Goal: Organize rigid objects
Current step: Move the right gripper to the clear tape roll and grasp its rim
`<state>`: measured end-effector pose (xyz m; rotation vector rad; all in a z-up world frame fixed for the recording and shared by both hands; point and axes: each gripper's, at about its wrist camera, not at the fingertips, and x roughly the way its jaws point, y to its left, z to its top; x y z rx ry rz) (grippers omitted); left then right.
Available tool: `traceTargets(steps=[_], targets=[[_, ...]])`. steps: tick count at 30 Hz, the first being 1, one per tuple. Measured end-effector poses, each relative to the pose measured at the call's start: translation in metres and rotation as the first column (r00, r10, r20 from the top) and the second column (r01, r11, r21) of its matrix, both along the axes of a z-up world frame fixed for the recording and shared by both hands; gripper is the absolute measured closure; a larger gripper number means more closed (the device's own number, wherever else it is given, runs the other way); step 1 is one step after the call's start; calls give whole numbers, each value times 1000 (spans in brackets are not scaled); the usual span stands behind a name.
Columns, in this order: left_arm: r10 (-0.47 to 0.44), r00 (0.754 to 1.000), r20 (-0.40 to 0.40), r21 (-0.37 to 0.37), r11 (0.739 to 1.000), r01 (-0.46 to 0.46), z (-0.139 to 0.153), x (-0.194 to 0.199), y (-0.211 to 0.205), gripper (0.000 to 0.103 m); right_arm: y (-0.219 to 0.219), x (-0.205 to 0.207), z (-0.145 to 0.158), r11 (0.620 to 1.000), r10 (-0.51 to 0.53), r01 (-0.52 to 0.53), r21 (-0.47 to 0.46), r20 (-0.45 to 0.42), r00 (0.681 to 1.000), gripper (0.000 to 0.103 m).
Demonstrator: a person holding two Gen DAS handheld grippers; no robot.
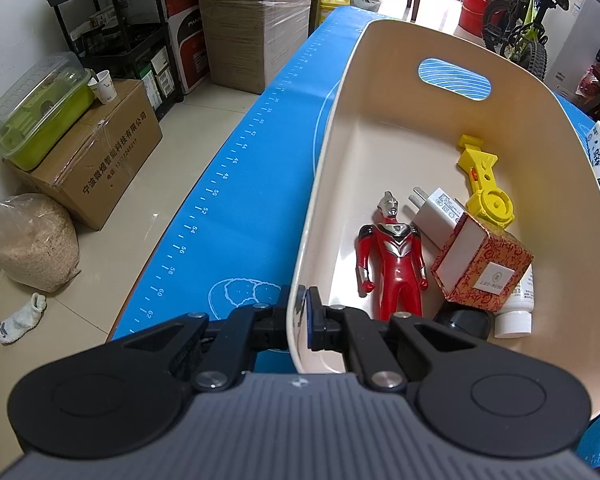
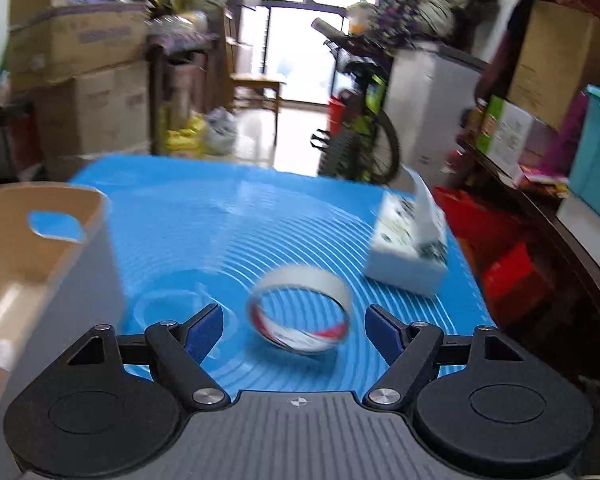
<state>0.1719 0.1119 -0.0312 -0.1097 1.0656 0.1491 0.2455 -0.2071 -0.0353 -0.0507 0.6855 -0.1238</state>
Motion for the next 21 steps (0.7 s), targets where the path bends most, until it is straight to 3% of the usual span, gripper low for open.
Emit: traceTargets(steps=[8,17,19,21], targets=[[-2,1000,-2,0,1000,2,0,0,0,95,-31,19,-33,992,-110,112,56,-33,993,22],[-8,1000,-10,3,1000,8,-3,2,-2,95,-54,48,-61,981,-154,152,118,5,988,27],[-7,1000,-12,2,1000,7,-3,3,-1,95,-53,51,-64,981,-154,150,121,25,988,32],[-7,1000,-13,3,1000,8,-3,3,-1,95,-50,56,-66,985,-144,140,99,32,989,47]])
